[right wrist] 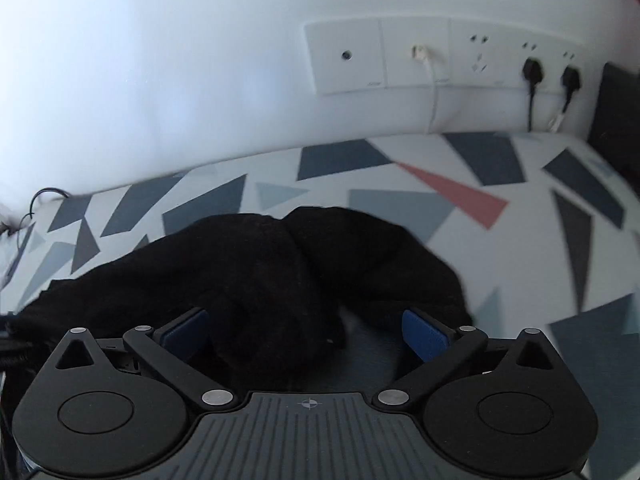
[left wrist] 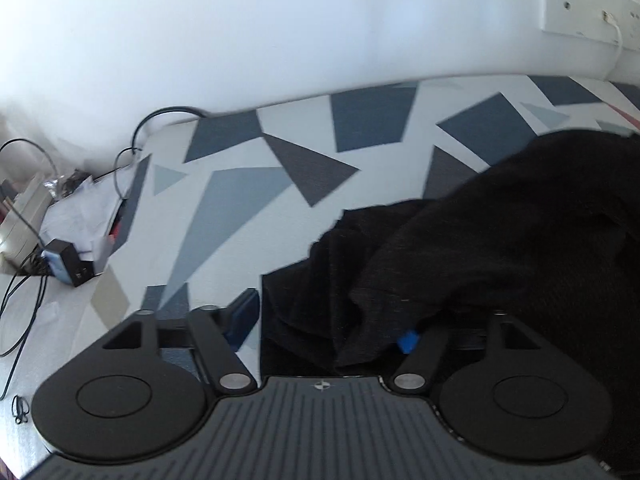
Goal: Fold clothes
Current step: 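Lower the black shirt onto the bed and open both grippers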
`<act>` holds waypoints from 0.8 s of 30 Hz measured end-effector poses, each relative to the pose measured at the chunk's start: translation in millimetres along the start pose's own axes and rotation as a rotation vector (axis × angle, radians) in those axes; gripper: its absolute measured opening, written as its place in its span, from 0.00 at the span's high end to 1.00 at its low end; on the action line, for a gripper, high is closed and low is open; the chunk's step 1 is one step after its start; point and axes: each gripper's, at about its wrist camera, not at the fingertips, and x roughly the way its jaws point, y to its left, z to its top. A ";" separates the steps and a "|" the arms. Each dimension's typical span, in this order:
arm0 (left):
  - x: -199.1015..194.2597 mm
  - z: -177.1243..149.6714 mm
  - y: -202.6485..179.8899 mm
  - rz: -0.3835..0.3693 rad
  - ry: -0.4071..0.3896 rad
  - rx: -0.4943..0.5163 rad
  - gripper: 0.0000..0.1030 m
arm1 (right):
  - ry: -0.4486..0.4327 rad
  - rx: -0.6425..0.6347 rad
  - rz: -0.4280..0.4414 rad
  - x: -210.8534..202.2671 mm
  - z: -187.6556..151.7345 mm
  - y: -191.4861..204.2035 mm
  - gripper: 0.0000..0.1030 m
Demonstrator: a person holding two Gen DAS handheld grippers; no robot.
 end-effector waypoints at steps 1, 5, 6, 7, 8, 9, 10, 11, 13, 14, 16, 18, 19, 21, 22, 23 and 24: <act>-2.9 1.3 4.6 -0.017 0.003 -0.021 0.22 | -0.003 0.013 -0.021 -4.6 -3.1 -1.8 0.01; -19.4 0.5 20.8 -0.068 -0.004 -0.059 0.13 | -0.009 0.135 -0.107 -29.7 -14.8 -16.4 0.01; -24.6 -0.9 24.3 -0.082 -0.008 -0.061 0.13 | -0.010 0.172 -0.122 -36.5 -17.4 -20.4 0.01; -29.9 -2.7 27.6 -0.098 -0.012 -0.062 0.12 | -0.009 0.209 -0.127 -43.6 -19.9 -23.5 0.01; -34.9 -4.9 30.5 -0.114 -0.015 -0.062 0.12 | -0.005 0.238 -0.131 -50.5 -22.9 -25.5 0.01; -39.4 -7.7 32.7 -0.133 -0.016 -0.062 0.11 | 0.000 0.260 -0.136 -56.7 -25.0 -27.0 0.01; -43.6 -10.7 34.8 -0.151 -0.015 -0.061 0.10 | 0.003 0.270 -0.143 -61.2 -26.5 -27.2 0.01; -47.0 -13.7 36.4 -0.170 -0.011 -0.059 0.10 | 0.004 0.275 -0.152 -64.8 -28.8 -26.2 0.01; -52.4 -19.5 39.0 -0.207 -0.001 -0.054 0.09 | 0.001 0.280 -0.168 -72.7 -35.3 -23.1 0.01; -54.4 -22.4 40.0 -0.223 0.005 -0.050 0.09 | 0.001 0.285 -0.174 -76.0 -38.0 -21.8 0.01; -56.8 -28.1 41.7 -0.248 0.015 -0.039 0.08 | 0.004 0.297 -0.185 -83.0 -43.2 -19.2 0.01; -57.6 -33.3 44.0 -0.263 0.024 -0.027 0.08 | 0.004 0.311 -0.198 -88.4 -48.5 -17.7 0.01; -57.9 -35.7 46.0 -0.270 0.029 -0.025 0.07 | 0.004 0.320 -0.206 -90.7 -50.9 -17.5 0.01; -59.1 -40.4 51.1 -0.285 0.034 -0.023 0.07 | 0.004 0.341 -0.226 -95.1 -55.2 -17.7 0.01; -60.1 -43.1 54.2 -0.291 0.033 -0.024 0.07 | 0.004 0.353 -0.234 -97.3 -57.3 -18.0 0.01; -61.1 -45.8 57.2 -0.293 0.033 -0.025 0.07 | 0.004 0.364 -0.241 -99.4 -59.1 -18.4 0.01; -61.8 -48.8 60.5 -0.293 0.034 -0.024 0.07 | 0.005 0.373 -0.249 -101.2 -60.6 -18.3 0.01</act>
